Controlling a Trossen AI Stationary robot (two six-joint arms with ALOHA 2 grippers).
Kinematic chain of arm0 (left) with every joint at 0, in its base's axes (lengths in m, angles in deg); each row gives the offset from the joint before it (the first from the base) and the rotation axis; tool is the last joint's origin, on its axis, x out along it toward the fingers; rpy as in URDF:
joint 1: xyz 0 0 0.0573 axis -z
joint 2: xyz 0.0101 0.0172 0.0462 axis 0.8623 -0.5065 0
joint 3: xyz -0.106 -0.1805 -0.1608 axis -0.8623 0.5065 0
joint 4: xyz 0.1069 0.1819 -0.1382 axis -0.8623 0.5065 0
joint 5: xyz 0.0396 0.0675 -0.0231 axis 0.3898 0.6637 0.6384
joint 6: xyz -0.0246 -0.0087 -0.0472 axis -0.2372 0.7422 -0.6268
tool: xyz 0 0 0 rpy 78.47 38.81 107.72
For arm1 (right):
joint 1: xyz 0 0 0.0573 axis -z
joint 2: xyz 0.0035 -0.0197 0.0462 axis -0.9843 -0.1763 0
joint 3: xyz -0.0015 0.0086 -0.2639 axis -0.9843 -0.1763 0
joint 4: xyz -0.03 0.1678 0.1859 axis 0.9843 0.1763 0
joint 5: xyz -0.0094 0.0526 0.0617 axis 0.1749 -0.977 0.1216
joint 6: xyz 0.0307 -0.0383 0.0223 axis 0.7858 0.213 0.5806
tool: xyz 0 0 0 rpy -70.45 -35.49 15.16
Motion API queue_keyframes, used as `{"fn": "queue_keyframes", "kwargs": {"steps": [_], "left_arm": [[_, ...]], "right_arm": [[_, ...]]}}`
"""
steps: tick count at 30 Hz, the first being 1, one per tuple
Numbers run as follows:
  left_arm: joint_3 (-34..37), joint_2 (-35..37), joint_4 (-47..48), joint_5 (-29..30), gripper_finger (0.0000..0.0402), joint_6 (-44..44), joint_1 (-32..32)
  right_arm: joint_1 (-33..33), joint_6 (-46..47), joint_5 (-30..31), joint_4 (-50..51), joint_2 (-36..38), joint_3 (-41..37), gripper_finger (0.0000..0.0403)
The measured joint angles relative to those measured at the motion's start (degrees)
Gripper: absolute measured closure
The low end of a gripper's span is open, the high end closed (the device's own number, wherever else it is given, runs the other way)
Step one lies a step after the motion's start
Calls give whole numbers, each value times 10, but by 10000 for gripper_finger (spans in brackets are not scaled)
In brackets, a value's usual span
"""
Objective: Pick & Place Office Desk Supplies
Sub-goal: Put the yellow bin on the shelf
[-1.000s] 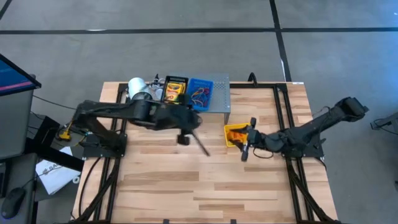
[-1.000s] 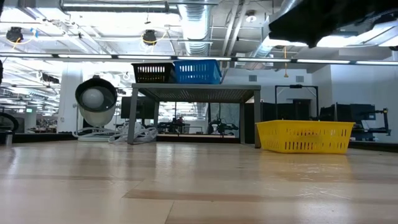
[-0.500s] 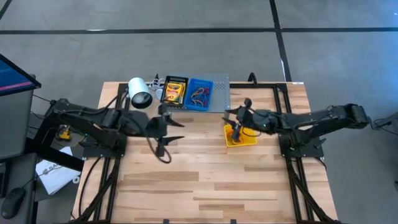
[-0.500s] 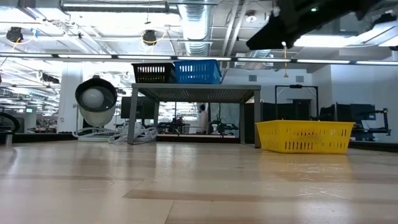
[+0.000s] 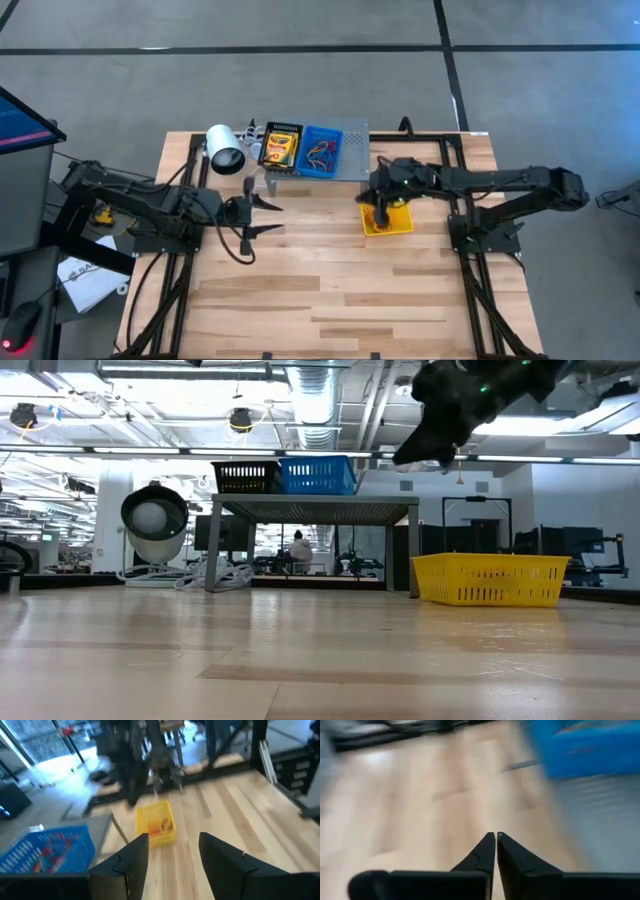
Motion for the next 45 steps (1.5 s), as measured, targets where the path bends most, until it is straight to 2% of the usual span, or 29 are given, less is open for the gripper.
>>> {"fn": "queue_keyframes", "kwargs": {"steps": [2, 5, 9, 12, 17, 22, 27, 37, 40, 45], "left_arm": [[21, 7, -2, 0, 234, 0, 0], [41, 6, -24, 0, 234, 0, -2], [63, 1, -50, 0, 234, 1, -4], [68, 1, -50, -3, 234, -1, -4], [69, 2, -51, -4, 234, -2, -3], [69, 1, -50, -4, 234, -5, -3], [69, 1, -50, -5, 234, -33, -3], [69, 1, -49, -5, 234, -45, 0], [69, 1, -49, -5, 234, -49, 0], [69, 1, -49, -30, 234, -50, 0]], "right_arm": [[-11, 45, -51, 6, 2, 0, 387], [-34, 100, -51, 12, -2, 0, 372], [-55, 191, -49, 27, -5, 0, 329], [-61, 245, -49, 92, -4, 0, 289], [-55, 320, -24, 232, -4, 0, 228], [-53, 369, 28, 304, -4, 0, 194], [-54, 424, 46, 383, -4, 0, 189], [-75, 516, 120, 502, -4, 0, 206], [-77, 530, 122, 486, -5, -12, 210], [-99, 510, 117, 346, -11, -27, 210]]}}
